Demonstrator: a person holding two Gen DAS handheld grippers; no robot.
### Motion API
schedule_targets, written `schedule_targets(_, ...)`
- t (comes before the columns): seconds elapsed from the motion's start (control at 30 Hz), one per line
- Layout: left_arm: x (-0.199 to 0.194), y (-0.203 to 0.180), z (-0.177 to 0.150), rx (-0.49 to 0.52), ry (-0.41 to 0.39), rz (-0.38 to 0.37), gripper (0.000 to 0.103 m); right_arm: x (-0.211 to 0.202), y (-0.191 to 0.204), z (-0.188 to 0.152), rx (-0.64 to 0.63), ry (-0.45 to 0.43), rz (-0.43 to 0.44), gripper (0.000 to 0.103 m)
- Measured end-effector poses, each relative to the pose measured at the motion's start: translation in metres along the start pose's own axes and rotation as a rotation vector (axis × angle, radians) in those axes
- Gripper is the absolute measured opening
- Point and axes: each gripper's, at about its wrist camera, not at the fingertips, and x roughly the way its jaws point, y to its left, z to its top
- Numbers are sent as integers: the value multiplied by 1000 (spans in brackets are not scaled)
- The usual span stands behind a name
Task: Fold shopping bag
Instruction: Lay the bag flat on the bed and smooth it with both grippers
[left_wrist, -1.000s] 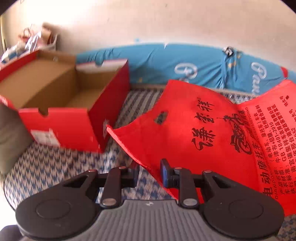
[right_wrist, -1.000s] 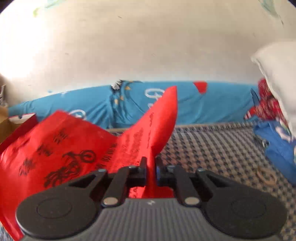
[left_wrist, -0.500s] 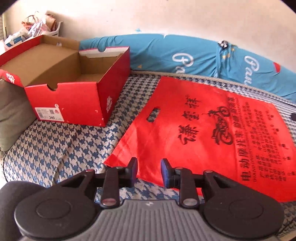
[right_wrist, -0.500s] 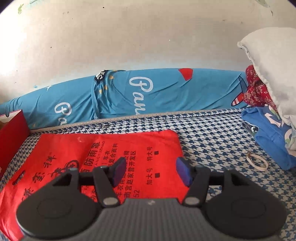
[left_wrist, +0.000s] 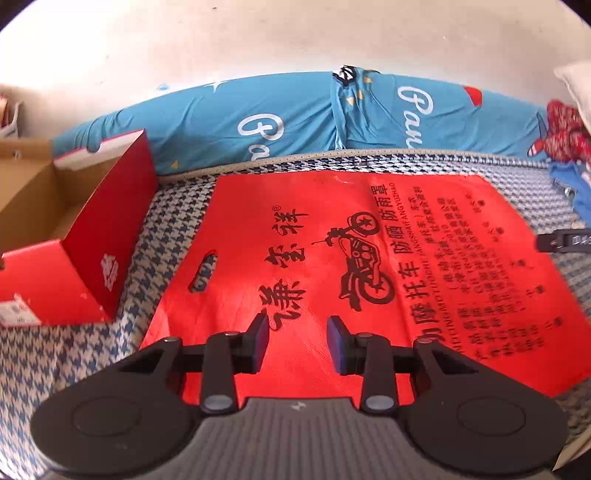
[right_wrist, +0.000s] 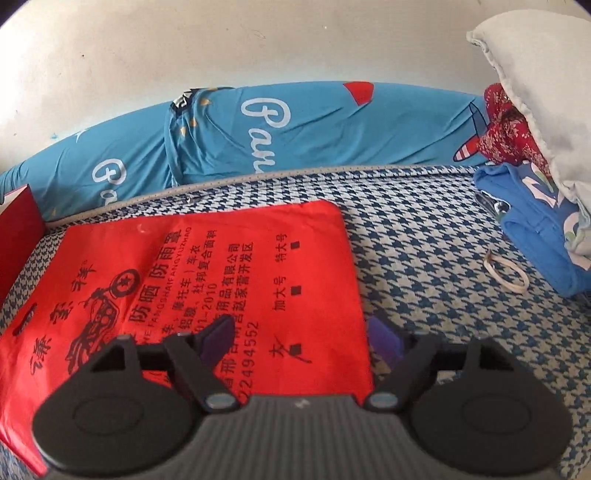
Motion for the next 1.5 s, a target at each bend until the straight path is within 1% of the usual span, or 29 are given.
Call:
schedule_targets(0.07,11,-2,-8,13,19,-2,33,5,-4,-4,9,37,-6,87)
schedule_targets(0.17,25,-2,-20,-27,82,-58,33,12,-10,-10,23,92,-16,89)
schedule_targets(0.23,27,-7,-27,-20,84,-55,34,17,-13,-15,32,129,-22,89)
schedule_targets(0.27,25,-10,-28,-1,67,-45,35,19,-15,-17,37,147,-26,89)
schedule_targets(0.33,24,-14,-29,21,64,-46,35,24,-19,-21,46,184,-32,87)
schedule_targets(0.4,23,-13,-30,8,67,-65,35,29,-16,-23,47,203,-31,75)
schedule_targets(0.43,23,-13,-30,7,68,-67,35,30,-14,-24,44,204,-31,73)
schedule_targets(0.47,23,-14,-29,8,69,-69,35,31,-13,-24,41,206,-32,69)
schedule_targets(0.5,24,-15,-29,9,71,-71,35,33,-11,-25,38,207,-32,60)
schedule_targets(0.53,23,-16,-29,9,72,-77,35,32,-10,-24,32,203,-36,57)
schedule_targets(0.57,22,-17,-29,10,73,-83,35,32,-10,-24,33,201,-37,51)
schedule_targets(0.6,21,-19,-30,12,74,-90,35,32,-10,-23,38,198,-38,43)
schedule_targets(0.63,19,-22,-32,18,73,-99,35,32,-11,-23,43,194,-41,38)
schedule_targets(0.67,17,-25,-33,26,71,-109,35,32,-12,-22,46,186,-45,26)
schedule_targets(0.7,16,-27,-34,28,70,-115,35,31,-14,-21,50,178,-48,18)
schedule_targets(0.8,12,-36,-37,29,70,-152,35,30,-19,-18,76,159,-44,14)
schedule_targets(0.9,9,-44,-38,32,71,-168,35,25,-23,-15,99,119,-49,12)
schedule_targets(1.03,6,-58,-38,21,78,-202,36,21,-31,-7,113,53,-87,6)
schedule_targets(1.13,3,-74,-38,35,76,-219,37,15,-42,-2,145,-6,-126,6)
schedule_targets(1.2,2,-85,-39,45,73,-229,38,13,-47,0,162,-9,-131,6)
schedule_targets(1.23,1,-91,-40,60,69,-233,38,13,-54,0,201,-3,-120,7)
schedule_targets(1.27,-1,-96,-40,77,65,-233,38,13,-57,-1,211,9,-101,11)
schedule_targets(1.33,-5,-100,-40,95,64,-242,38,15,-60,-3,218,35,-69,12)
schedule_targets(1.37,-7,-97,-39,91,70,-267,38,15,-60,-4,212,48,-57,18)
schedule_targets(1.4,-8,-94,-38,84,75,-280,38,14,-61,-6,208,55,-43,27)
schedule_targets(1.43,-9,-88,-37,77,81,-290,38,13,-60,-8,204,57,-34,31)
schedule_targets(1.5,-10,-83,-36,94,73,-268,38,10,-61,-12,181,72,14,47)
